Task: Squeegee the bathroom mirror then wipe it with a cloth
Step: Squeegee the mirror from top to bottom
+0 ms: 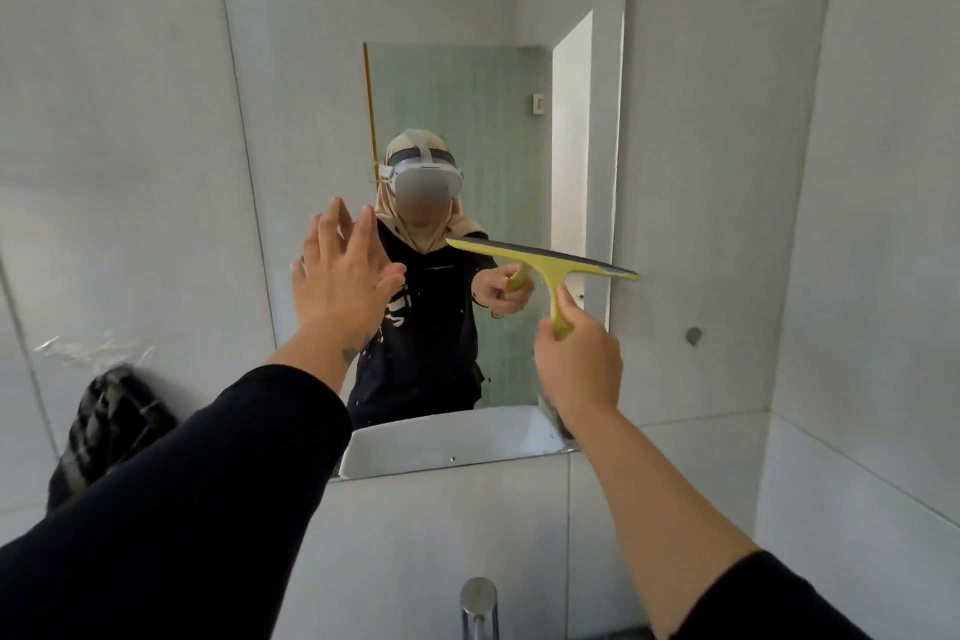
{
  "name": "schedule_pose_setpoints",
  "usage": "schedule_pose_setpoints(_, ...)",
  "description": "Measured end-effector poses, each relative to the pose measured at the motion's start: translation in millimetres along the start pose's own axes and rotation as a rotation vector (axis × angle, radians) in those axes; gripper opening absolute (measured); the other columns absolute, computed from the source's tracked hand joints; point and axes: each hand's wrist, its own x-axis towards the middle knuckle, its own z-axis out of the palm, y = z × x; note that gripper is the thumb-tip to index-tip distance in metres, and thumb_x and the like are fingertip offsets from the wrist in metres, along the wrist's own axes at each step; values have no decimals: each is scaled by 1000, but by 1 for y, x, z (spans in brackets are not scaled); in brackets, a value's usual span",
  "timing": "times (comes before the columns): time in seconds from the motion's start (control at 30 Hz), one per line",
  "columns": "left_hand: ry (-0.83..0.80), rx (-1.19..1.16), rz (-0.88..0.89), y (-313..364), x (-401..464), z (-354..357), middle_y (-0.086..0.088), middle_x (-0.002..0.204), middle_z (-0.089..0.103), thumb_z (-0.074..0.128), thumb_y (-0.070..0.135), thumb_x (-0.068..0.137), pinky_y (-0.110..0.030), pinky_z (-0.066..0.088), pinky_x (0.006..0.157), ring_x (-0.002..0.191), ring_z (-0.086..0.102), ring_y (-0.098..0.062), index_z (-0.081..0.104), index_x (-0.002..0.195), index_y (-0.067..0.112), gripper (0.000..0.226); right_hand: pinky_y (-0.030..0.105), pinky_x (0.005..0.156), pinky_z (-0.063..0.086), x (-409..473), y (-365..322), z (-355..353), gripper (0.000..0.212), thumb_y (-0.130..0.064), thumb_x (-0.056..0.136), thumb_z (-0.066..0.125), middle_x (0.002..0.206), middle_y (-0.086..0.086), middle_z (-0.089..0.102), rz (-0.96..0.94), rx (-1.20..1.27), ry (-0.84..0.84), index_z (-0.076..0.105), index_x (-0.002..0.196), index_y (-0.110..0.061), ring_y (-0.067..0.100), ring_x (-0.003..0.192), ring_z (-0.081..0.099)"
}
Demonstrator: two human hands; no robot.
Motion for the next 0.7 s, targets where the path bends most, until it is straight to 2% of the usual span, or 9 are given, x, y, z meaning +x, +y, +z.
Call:
schedule_pose_setpoints(0.07, 7, 8, -7, -6, -1, -3, -6, 157, 2, 54, 47, 90, -56, 24, 111, 144, 4, -31, 15, 148, 27, 73, 40, 66, 58, -8, -7, 11, 49, -20, 92, 48, 76, 4, 66, 27, 81, 0, 44, 140, -32, 26, 69, 63)
schedule_pose_setpoints(0.13, 10, 16, -18, -14, -3, -6, -5, 157, 2, 53, 49, 90, -57, 24, 111, 144, 4, -30, 15, 148, 28, 72, 46, 65, 59, -15, -14, 20, 48, -19, 92, 49, 91, 4, 70, 37, 116, -5, 45, 139, -31, 29, 73, 66)
schedule_pose_setpoints(0.23, 13, -4, -48, -24, -8, -13, -4, 157, 3, 53, 50, 90, -56, 23, 112, 144, 4, -29, 15, 148, 29, 72, 47, 66, 59, -27, -25, 33, 48, -18, 93, 49, 90, 2, 68, 25, 145, -15, 45, 140, -28, 27, 74, 66)
schedule_pose_setpoints(0.4, 33, -14, -81, -38, -18, -21, -2, 157, 4, 51, 50, 91, -56, 22, 112, 145, 4, -26, 18, 148, 29, 69, 44, 68, 58, -49, -43, 59, 49, -18, 93, 51, 86, 0, 69, -42, 162, -55, 43, 140, -29, 21, 73, 65)
schedule_pose_setpoints(0.5, 33, 9, -100, -53, -21, -26, -3, 157, 5, 53, 43, 92, -56, 24, 111, 145, 4, -26, 18, 148, 27, 68, 30, 66, 50, -62, -51, 73, 50, -17, 93, 48, 73, 2, 62, -117, 66, -98, 40, 142, -27, 17, 68, 55)
schedule_pose_setpoints(0.53, 37, 15, -110, -56, -21, -27, -2, 158, 5, 53, 42, 92, -56, 24, 111, 145, 4, -26, 18, 148, 27, 68, 28, 67, 48, -65, -54, 78, 51, -17, 93, 47, 76, 2, 64, -150, 44, -117, 39, 143, -28, 19, 71, 56)
schedule_pose_setpoints(0.6, 29, 8, -122, -58, -23, -27, -1, 158, 3, 52, 42, 92, -55, 23, 112, 145, 4, -26, 17, 148, 28, 68, 28, 68, 44, -73, -58, 87, 53, -17, 94, 45, 88, 1, 68, -204, -13, -150, 35, 145, -30, 21, 80, 60)
schedule_pose_setpoints(0.7, 7, 8, -152, -65, -28, -23, 0, 159, 2, 53, 43, 92, -54, 23, 113, 145, 4, -25, 17, 148, 30, 68, 29, 62, 37, -81, -59, 97, 54, -20, 96, 42, 79, 3, 56, -256, -146, -193, 29, 147, -32, 20, 75, 51)
